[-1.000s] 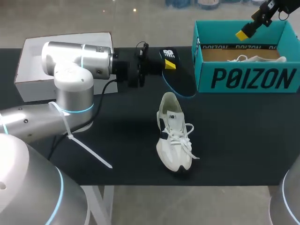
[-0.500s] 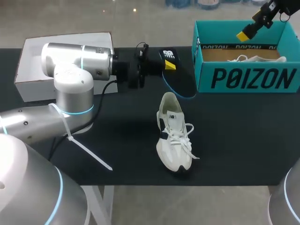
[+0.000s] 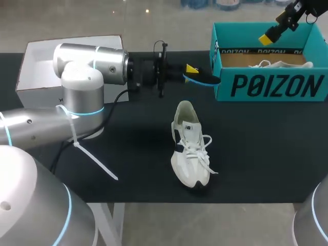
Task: Take the shoe out of the shoebox, open the shoe tongue, remove and reinsert the insole, then place the shoe into the shoebox
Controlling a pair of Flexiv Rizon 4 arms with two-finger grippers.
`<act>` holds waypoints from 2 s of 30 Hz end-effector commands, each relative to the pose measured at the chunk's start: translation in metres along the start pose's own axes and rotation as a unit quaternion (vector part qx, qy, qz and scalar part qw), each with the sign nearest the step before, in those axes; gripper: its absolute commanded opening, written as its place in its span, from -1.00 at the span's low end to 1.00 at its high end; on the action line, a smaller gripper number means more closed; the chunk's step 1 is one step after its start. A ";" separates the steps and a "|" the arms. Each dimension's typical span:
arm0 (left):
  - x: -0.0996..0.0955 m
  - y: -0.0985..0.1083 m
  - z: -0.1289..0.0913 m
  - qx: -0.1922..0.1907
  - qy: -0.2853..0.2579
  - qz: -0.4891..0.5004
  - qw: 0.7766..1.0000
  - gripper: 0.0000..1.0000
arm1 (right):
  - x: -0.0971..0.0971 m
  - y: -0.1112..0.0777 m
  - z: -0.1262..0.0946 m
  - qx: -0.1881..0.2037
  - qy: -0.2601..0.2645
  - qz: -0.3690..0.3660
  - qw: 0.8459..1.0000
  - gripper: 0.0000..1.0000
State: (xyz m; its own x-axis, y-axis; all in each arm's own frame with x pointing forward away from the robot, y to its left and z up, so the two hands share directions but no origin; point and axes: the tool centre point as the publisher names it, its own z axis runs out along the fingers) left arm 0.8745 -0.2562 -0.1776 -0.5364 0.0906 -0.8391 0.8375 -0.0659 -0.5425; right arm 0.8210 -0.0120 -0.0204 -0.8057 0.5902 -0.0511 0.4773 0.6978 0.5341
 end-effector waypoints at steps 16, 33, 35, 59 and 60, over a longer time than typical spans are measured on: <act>-0.023 -0.019 -0.024 0.335 -0.102 -0.554 0.755 -1.00 | -0.001 0.001 0.001 0.002 0.000 0.001 1.000 1.00; -0.028 -0.007 -0.028 0.359 -0.117 -0.623 0.685 -1.00 | -0.001 0.001 0.001 0.002 0.000 0.001 1.000 1.00; -0.032 0.002 -0.033 0.375 -0.131 -0.669 0.628 -1.00 | -0.001 0.001 0.001 0.002 0.000 0.001 1.000 1.00; -0.044 0.017 -0.035 0.147 -0.128 -0.847 0.495 -1.00 | -0.001 0.001 0.001 0.002 0.000 0.001 1.000 1.00; -0.044 0.018 -0.035 0.139 -0.127 -0.849 0.493 -1.00 | -0.001 0.001 0.001 0.002 0.000 0.001 1.000 1.00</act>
State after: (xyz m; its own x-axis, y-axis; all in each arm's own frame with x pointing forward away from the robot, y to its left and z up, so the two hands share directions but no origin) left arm 0.9213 -0.2335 -0.1612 -0.6596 0.3619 0.6587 -0.7494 -0.3833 -0.5399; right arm 0.8210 -0.0122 -0.0209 -0.8053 0.5906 -0.0518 0.4772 0.6976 0.5345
